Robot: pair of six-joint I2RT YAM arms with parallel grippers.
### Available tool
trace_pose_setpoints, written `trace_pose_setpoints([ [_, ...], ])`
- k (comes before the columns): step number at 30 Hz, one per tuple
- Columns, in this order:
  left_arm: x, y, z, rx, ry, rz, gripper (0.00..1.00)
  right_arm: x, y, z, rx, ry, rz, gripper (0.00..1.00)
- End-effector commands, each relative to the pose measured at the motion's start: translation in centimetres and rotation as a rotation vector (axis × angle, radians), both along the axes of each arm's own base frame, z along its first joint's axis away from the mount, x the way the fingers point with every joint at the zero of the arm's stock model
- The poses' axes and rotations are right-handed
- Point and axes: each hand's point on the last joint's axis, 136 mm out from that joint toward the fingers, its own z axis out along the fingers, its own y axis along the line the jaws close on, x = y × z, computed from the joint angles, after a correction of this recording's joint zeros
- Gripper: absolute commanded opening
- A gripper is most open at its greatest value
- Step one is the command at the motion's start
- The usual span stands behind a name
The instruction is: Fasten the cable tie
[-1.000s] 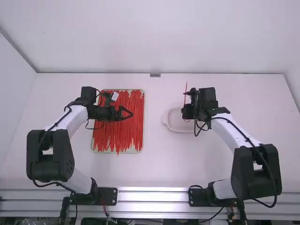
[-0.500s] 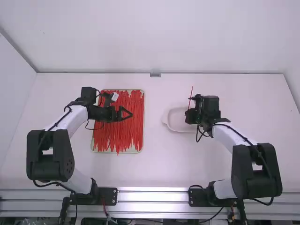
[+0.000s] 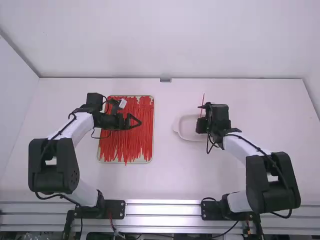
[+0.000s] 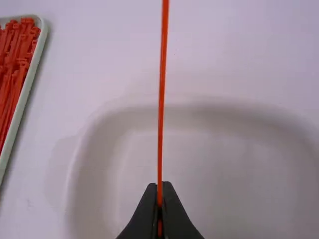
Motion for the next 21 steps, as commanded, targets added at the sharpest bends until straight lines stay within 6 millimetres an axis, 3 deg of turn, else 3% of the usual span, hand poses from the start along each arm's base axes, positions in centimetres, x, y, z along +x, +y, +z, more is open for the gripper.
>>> trace_pose_setpoints([
  [1, 0.38, -0.22, 1.51, 0.001, -0.058, -0.019, 0.99, 0.11, -0.29, 0.37, -0.019, -0.018, -0.02, 0.0],
  [21, 0.5, -0.22, 1.57, 0.001, -0.066, -0.02, 0.99, 0.31, -0.38, 0.54, -0.018, -0.027, -0.023, 0.01],
])
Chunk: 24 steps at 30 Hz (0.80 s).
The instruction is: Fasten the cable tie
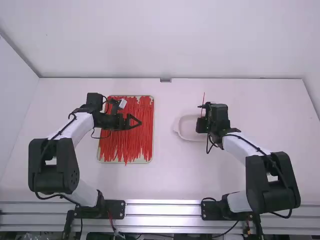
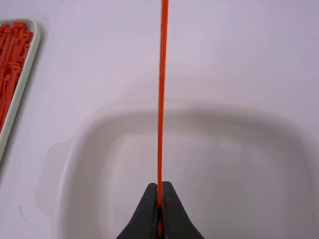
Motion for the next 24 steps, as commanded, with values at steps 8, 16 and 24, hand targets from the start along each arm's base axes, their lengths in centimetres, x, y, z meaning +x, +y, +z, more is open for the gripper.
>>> trace_pose_setpoints([
  [8, 0.4, -0.2, 1.5, -0.003, -0.056, -0.016, 0.99, 0.0, -0.1, 0.5, 0.003, -0.013, -0.007, 0.17],
  [16, 0.4, -0.2, 1.6, -0.002, -0.058, -0.016, 0.99, 0.4, 0.0, 1.0, 0.038, -0.014, -0.044, 0.98],
  [24, 0.5, 0.0, 1.3, 0.024, -0.07, -0.021, 0.99, 0.8, 0.2, 4.6, 0.032, -0.059, -0.023, 0.98],
])
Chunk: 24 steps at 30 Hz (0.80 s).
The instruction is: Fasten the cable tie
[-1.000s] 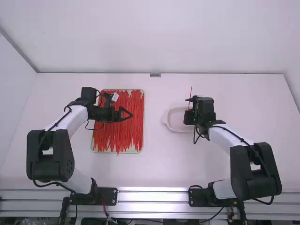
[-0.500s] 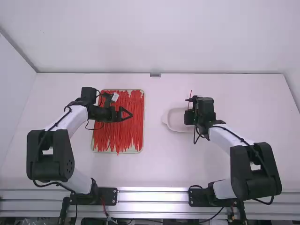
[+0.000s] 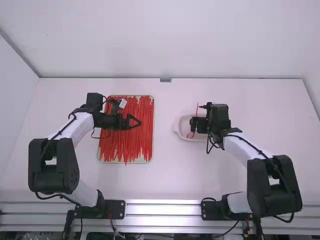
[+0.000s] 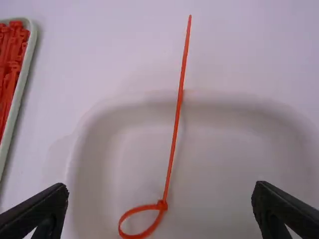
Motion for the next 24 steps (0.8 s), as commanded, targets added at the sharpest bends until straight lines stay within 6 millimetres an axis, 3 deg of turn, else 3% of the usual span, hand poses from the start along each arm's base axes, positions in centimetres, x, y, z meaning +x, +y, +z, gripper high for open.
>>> trace_pose_setpoints([
  [1, 0.5, 0.1, 1.4, 0.027, -0.064, -0.011, 0.99, 1.6, 0.4, 4.3, 0.013, -0.098, 0.005, 0.98],
  [11, 1.1, 1.7, 2.7, 0.146, -0.138, 0.047, 0.99, 0.3, -0.3, 8.6, 0.004, -0.125, 0.004, 0.98],
  [16, 1.4, 3.5, 3.2, 0.249, -0.135, 0.149, 1.0, -0.3, -1.1, 9.5, -0.034, -0.14, -0.029, 0.98],
  [24, 0.7, 3.4, 5.2, 0.25, -0.185, 0.146, 0.99, -0.5, -1.4, 9.6, -0.046, -0.139, -0.041, 0.98],
])
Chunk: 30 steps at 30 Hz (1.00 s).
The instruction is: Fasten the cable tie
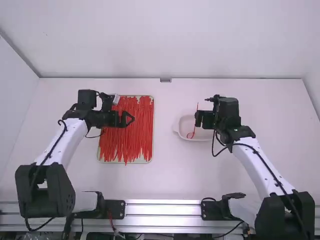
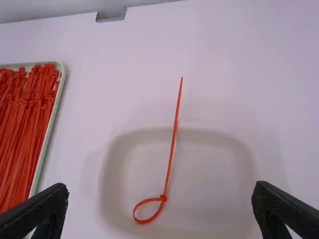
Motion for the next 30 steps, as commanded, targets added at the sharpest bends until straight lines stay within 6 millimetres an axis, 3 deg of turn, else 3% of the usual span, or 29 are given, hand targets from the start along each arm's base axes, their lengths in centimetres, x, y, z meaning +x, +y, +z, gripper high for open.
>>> trace_pose_setpoints([
  [1, 0.1, 0.0, 1.6, 0.012, -0.046, -0.005, 0.99, 0.5, -0.1, 1.7, -0.003, -0.042, -0.007, 0.98],
  [7, -0.3, -0.5, 1.7, 0.027, -0.062, -0.016, 0.98, 0.6, -1.1, 1.9, -0.025, -0.067, -0.027, 0.96],
  [12, -0.9, -1.5, 1.7, 0.046, -0.087, -0.002, 0.92, 0.6, -4.1, 2.4, -0.095, -0.135, -0.089, 0.91],
  [19, -1.2, -0.1, 1.7, 0.13, -0.191, 0.06, 0.81, -0.3, -8.1, 3.4, -0.173, -0.251, -0.144, 0.8],
  [22, -1.4, 0.6, 1.8, 0.165, -0.237, 0.094, 0.77, -1.0, -8.1, 3.4, -0.171, -0.285, -0.148, 0.75],
  [30, -2.1, 3.4, 2.3, 0.279, -0.399, 0.225, 0.6, -4.6, -8.1, 0.8, -0.171, -0.285, -0.148, 0.58],
])
